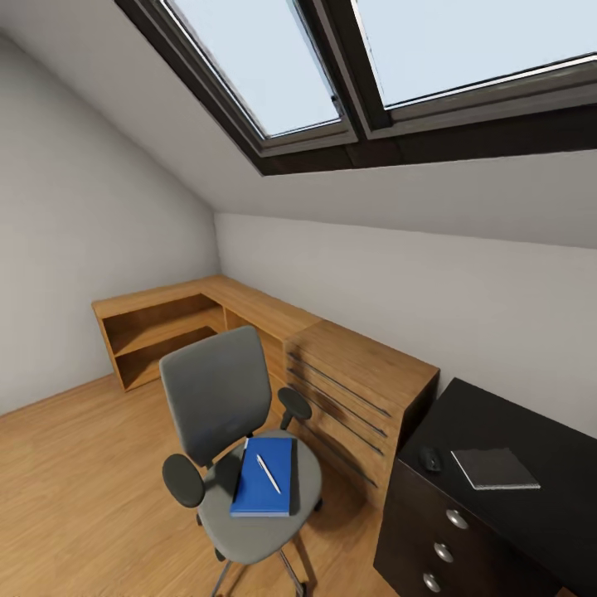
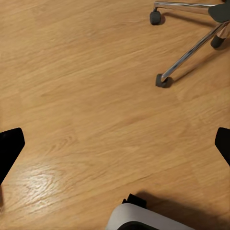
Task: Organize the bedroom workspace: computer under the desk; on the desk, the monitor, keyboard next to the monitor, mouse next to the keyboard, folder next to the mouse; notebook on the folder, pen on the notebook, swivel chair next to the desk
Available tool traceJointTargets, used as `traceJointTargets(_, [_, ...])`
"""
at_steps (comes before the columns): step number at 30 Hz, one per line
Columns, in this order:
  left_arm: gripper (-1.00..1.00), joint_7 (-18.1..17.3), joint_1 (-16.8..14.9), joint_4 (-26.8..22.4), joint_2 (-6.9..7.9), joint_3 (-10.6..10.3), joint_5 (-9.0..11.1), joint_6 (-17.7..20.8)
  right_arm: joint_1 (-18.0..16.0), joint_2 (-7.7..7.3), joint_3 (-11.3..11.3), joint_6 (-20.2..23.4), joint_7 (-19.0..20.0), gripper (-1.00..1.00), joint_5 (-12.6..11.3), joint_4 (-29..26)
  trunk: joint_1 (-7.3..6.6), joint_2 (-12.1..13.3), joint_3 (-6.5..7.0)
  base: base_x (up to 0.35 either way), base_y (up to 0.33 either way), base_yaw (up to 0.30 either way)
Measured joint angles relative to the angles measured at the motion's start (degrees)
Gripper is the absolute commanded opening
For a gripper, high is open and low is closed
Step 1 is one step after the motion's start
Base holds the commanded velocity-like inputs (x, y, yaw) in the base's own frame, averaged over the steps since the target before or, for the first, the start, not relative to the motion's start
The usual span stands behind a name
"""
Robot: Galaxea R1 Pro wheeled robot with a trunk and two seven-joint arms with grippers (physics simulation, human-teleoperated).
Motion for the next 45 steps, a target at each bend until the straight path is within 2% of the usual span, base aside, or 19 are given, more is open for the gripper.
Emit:
traceJointTargets(4, [1.0,0.04,0.0,0.0,-0.01,0.05,0.05,0.08,-0.12,-0.38,-0.08,-0.08,-0.25,1.0,0.02,-4.28,0.0,0.0,0.0,0.0,0.0,0.0])
traceJointTargets(5, [1.0,0.09,0.0,0.01,0.0,0.08,0.08,0.09,-0.93,-1.35,-0.22,1.76,-0.88,1.0,-0.07,-9.38,0.0,0.0,0.01,0.0,0.0,0.0])
traceJointTargets(8, [1.0,0.1,0.0,0.02,0.06,0.14,0.14,0.09,-3.63,-2.94,-0.31,7.82,-2.75,1.0,-0.32,-14.68,0.0,0.0,0.01,0.0,0.0,0.0])
traceJointTargets(9, [1.0,0.15,0.01,0.0,0.18,0.47,0.16,0.11,-5.08,-4.75,-0.5,15.45,-5.05,1.0,-0.3,-20.95,0.0,0.0,0.01,0.0,0.0,0.0])
traceJointTargets(10, [1.0,0.12,0.0,0.01,0.22,0.61,0.15,0.14,-6.04,-5.36,-0.41,17.81,-5.62,1.0,-0.18,-23.04,0.0,0.0,0.01,0.0,0.0,0.0])
traceJointTargets(12, [1.0,-0.05,0.0,0.01,0.3,1.47,0.2,0.4,-6.77,-7.48,-0.51,26.96,-7.38,1.0,-0.06,-31.41,0.0,0.0,0.01,0.0,0.0,0.0])
traceJointTargets(13, [1.0,-0.09,0.0,0.0,0.32,1.66,0.21,0.48,-6.9,-7.95,-0.56,29.47,-7.77,1.0,-0.04,-33.71,0.0,0.0,0.01,0.0,0.0,0.0])
traceJointTargets(14, [1.0,-0.15,0.0,0.01,0.34,2.09,0.25,0.63,-7.17,-9.07,-0.79,36.83,-8.89,1.0,0.19,-39.95,0.0,0.0,0.02,0.0,0.0,0.0])
traceJointTargets(17, [1.0,-0.19,0.0,0.01,0.36,2.45,0.27,0.76,-9.1,-10.26,-2.97,51.24,-10.7,1.0,0.0,-51.28,0.0,0.0,0.02,0.0,0.0,0.0])
traceJointTargets(18, [1.0,-0.2,0.0,0.0,0.36,2.47,0.27,0.77,-9.79,-10.33,-3.59,53.7,-10.9,1.0,0.02,-52.58,0.0,0.0,0.01,0.0,0.0,0.0])
traceJointTargets(19, [1.0,-0.2,0.0,0.01,0.36,2.53,0.28,0.78,-11.41,-10.43,-4.79,58.17,-11.1,1.0,0.14,-54.33,0.0,0.01,0.02,0.0,0.0,0.0])
traceJointTargets(20, [1.0,-0.2,0.0,0.01,0.36,2.56,0.28,0.79,-13.53,-10.49,-5.95,62.28,-11.18,1.0,0.16,-55.44,0.0,0.01,0.02,0.0,0.0,0.0])
traceJointTargets(21, [1.0,-0.21,0.0,0.0,0.36,2.6,0.28,0.78,-17.09,-10.52,-7.4,67.33,-11.2,1.0,0.14,-55.99,0.0,0.01,0.01,0.0,0.0,0.0])
traceJointTargets(23, [1.0,-0.21,0.0,0.01,0.36,2.62,0.29,0.74,-21.82,-10.5,-8.49,71.67,-11.31,1.0,0.14,-54.91,0.0,0.01,0.02,0.0,0.0,0.0])
traceJointTargets(27, [1.0,-0.26,0.0,0.0,0.35,2.63,0.24,0.72,-28.35,-10.44,-9.09,74.02,-11.24,1.0,0.02,-48.03,0.0,0.0,0.01,0.0,0.0,0.0])
traceJointTargets(30, [1.0,-0.29,0.0,0.0,0.29,2.64,0.2,0.74,-32.82,-10.46,-9.36,74.35,-11.04,1.0,-0.13,-38.54,0.0,0.01,0.0,0.0,0.0,0.0])
traceJointTargets(35, [1.0,-0.3,0.0,0.0,0.29,2.64,0.2,0.72,-33.72,-10.38,-9.33,73.45,-10.85,1.0,-0.02,-32.64,-0.02,0.0,0.0,0.094,-0.06,0.0])
traceJointTargets(41, [1.0,-0.38,0.0,0.0,0.36,2.64,0.25,0.34,-33.91,-10.83,-9.33,71.95,-6.67,1.0,0.3,-28.98,-0.03,0.0,0.0,0.246,-0.174,0.0])
traceJointTargets(45, [1.0,-0.37,0.0,0.0,0.38,2.65,0.29,0.23,-33.94,-12.19,-9.38,70.11,-6.2,1.0,0.34,-27.24,-0.03,0.0,0.0,0.241,-0.192,0.0])
